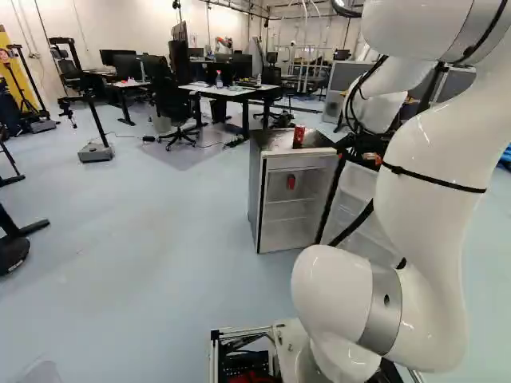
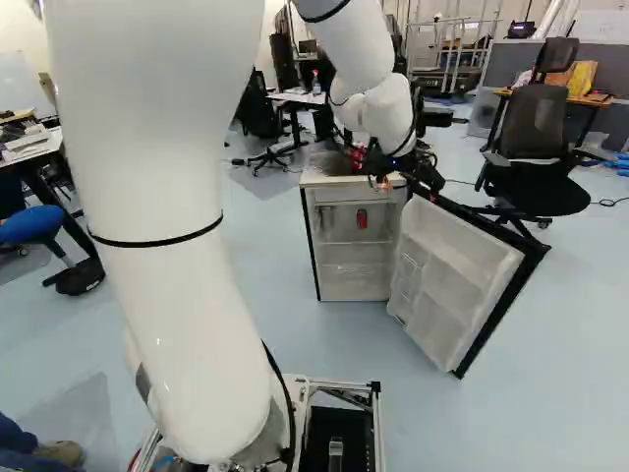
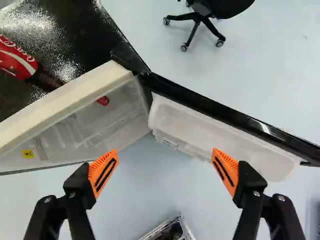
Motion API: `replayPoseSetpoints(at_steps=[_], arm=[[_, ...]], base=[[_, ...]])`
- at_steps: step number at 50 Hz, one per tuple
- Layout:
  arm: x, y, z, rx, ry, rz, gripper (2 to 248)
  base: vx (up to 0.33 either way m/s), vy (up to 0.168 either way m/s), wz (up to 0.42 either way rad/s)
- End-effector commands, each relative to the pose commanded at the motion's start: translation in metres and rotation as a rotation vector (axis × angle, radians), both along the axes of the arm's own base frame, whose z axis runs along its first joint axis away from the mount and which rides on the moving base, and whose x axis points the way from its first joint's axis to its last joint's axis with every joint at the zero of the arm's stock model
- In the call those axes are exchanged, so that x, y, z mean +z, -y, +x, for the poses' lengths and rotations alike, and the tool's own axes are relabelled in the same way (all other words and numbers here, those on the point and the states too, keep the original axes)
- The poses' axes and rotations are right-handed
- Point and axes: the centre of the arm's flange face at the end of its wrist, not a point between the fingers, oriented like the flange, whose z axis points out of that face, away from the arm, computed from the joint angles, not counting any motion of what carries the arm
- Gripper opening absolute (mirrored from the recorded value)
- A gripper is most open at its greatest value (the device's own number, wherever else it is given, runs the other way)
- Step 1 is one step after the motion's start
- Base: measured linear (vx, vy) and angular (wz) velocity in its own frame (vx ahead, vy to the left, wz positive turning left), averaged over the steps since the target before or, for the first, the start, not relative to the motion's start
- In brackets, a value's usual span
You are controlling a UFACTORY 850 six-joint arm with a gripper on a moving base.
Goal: Grab a drink from the fridge
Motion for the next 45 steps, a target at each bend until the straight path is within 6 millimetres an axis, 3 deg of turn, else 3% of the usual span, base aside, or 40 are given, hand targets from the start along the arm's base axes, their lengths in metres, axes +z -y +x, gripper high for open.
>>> replayPoseSetpoints(at_steps=[28, 45], arm=[[0.033, 0.043, -0.003, -0.065, 0.032, -0.024, 247], [0.03, 0.073, 0.002, -0.1, 0.016, -0.014, 247]], base=[[0.0, 0.0, 0.0], [0.0, 0.0, 0.0]])
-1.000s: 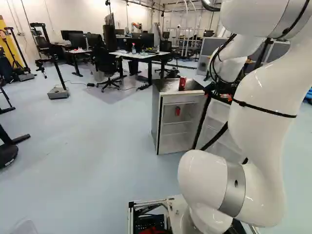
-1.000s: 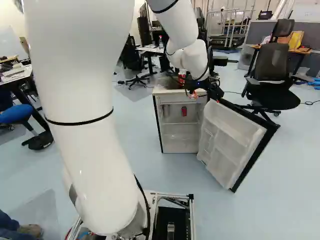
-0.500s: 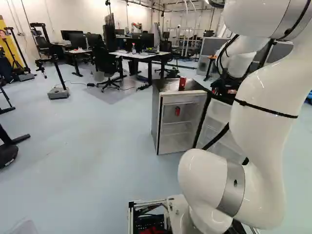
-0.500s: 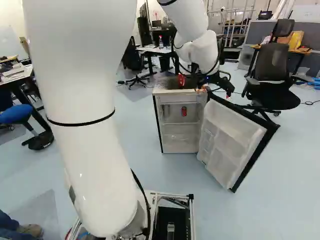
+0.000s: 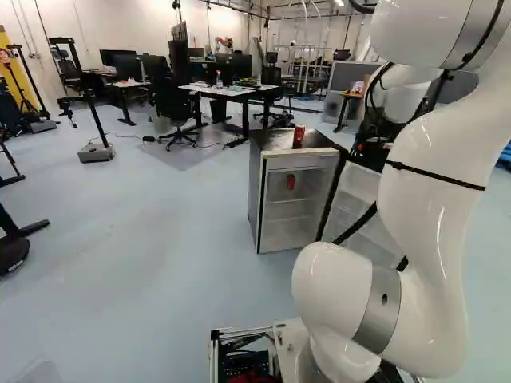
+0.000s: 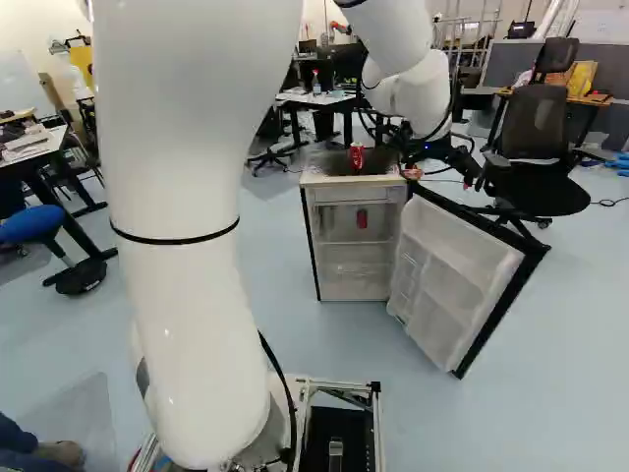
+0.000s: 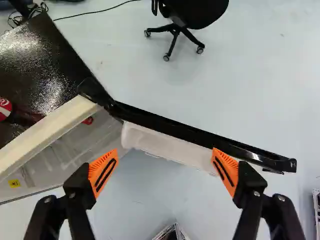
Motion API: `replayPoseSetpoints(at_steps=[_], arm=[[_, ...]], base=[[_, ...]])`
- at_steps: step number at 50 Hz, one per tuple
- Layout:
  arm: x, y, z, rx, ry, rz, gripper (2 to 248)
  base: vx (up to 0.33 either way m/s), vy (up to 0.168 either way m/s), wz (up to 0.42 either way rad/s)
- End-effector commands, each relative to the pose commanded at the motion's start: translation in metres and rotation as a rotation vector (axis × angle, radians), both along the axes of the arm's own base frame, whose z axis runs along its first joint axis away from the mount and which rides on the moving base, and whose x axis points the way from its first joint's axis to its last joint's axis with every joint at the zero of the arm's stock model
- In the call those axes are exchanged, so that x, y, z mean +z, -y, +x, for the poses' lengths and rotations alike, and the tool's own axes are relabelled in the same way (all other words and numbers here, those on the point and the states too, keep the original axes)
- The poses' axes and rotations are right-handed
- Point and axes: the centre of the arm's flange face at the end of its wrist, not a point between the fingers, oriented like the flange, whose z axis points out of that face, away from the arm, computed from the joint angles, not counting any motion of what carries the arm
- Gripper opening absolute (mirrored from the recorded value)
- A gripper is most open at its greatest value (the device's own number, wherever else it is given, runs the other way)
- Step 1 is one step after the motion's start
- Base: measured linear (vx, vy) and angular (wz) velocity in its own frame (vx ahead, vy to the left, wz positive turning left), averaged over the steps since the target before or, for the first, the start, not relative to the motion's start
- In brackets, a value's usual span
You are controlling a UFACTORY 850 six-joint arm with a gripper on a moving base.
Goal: Grab a drink from the fridge
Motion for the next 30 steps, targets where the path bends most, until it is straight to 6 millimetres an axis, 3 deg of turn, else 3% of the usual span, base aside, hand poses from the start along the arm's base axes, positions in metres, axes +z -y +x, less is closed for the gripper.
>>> replayPoseSetpoints(at_steps=[30], arm=[[-0.007, 0.051, 0.005, -0.062, -0.044, 0.04, 247]], base=[[0.0, 0.0, 0.0]])
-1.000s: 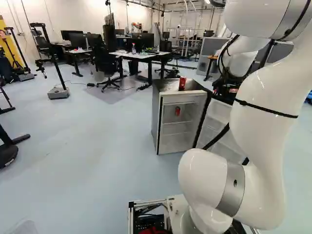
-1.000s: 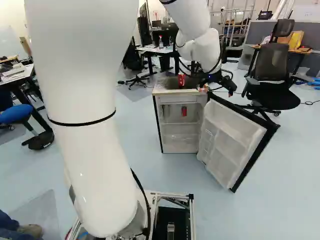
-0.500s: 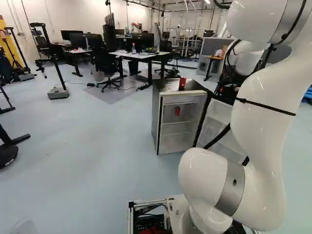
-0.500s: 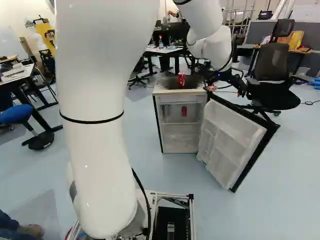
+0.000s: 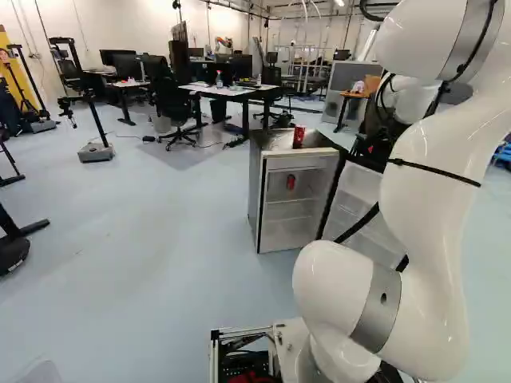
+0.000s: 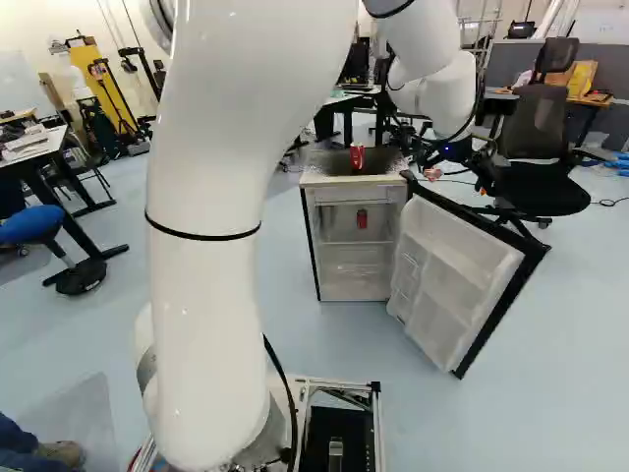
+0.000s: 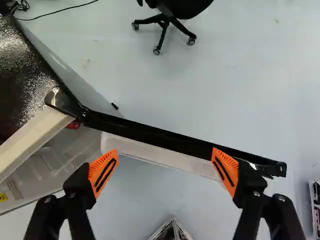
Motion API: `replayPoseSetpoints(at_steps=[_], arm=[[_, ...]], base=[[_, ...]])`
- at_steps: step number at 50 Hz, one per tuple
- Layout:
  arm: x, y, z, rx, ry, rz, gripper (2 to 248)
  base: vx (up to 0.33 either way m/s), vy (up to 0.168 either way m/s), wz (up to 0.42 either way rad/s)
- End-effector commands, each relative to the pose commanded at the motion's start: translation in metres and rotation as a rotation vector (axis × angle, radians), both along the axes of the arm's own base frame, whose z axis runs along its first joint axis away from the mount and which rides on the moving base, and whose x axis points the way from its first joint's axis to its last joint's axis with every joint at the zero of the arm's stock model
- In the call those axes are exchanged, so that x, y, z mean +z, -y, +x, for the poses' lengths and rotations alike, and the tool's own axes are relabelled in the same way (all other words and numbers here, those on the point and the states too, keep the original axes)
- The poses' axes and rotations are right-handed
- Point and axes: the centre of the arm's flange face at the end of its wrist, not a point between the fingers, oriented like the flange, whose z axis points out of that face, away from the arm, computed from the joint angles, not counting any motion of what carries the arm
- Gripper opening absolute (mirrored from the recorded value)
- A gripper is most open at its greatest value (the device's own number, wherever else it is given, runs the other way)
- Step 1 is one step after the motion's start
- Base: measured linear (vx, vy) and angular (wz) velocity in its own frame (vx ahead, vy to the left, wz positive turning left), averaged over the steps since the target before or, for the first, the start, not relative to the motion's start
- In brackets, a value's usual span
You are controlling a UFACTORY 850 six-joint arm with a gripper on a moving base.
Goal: Grab a drink from the fridge
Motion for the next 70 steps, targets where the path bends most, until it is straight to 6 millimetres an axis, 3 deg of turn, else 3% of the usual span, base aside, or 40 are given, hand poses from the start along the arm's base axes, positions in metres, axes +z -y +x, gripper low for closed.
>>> replayPoseSetpoints(at_steps=[30, 70], arm=[[-0.01, 0.046, 0.01, -0.057, -0.062, 0.081, 247], [-0.026, 0.112, 0.038, -0.094, -0.072, 0.094, 247]], base=[[0.0, 0.0, 0.0], [0.0, 0.0, 0.0]])
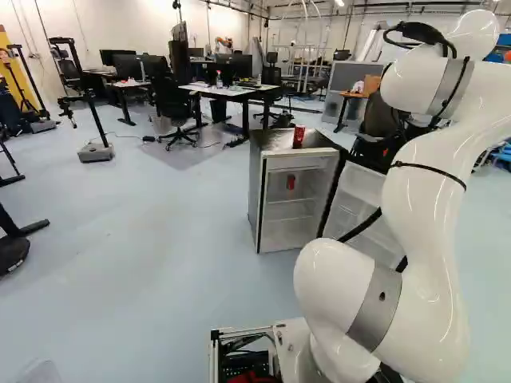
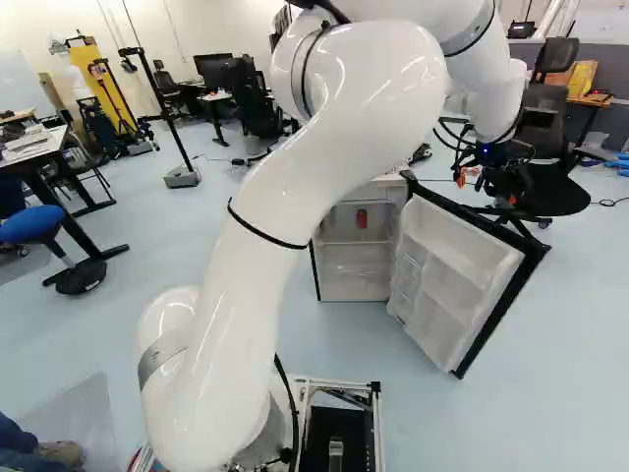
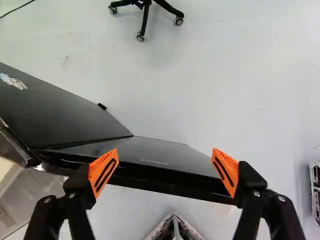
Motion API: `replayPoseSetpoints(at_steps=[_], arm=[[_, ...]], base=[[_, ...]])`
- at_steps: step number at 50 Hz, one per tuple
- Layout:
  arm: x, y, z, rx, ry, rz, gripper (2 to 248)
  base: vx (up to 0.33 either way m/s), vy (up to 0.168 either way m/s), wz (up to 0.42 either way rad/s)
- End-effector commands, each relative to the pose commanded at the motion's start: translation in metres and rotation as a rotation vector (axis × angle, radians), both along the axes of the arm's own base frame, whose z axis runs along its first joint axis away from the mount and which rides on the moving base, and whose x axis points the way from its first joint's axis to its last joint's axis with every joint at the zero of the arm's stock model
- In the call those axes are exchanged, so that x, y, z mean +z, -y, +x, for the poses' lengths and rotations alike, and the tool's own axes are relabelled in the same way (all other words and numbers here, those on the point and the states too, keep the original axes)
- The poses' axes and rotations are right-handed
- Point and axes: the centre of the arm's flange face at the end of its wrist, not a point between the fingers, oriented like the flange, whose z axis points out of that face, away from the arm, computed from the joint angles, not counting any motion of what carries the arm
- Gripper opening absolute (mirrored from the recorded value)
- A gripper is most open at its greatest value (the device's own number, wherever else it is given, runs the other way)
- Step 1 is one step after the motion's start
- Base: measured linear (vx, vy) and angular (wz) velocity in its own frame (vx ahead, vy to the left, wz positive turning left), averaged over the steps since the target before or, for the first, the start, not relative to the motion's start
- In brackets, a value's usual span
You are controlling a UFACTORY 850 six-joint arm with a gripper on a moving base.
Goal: Grab a drink from the fridge
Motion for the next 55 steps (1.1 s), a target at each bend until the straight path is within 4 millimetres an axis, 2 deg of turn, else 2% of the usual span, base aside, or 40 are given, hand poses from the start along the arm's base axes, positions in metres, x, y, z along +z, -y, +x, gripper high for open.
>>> replayPoseSetpoints(at_steps=[40, 55], arm=[[-0.071, 0.063, 0.025, -0.032, -0.072, 0.078, 247], [-0.073, 0.061, 0.021, -0.036, -0.121, 0.131, 247]], base=[[0.0, 0.0, 0.0], [0.0, 0.0, 0.0]])
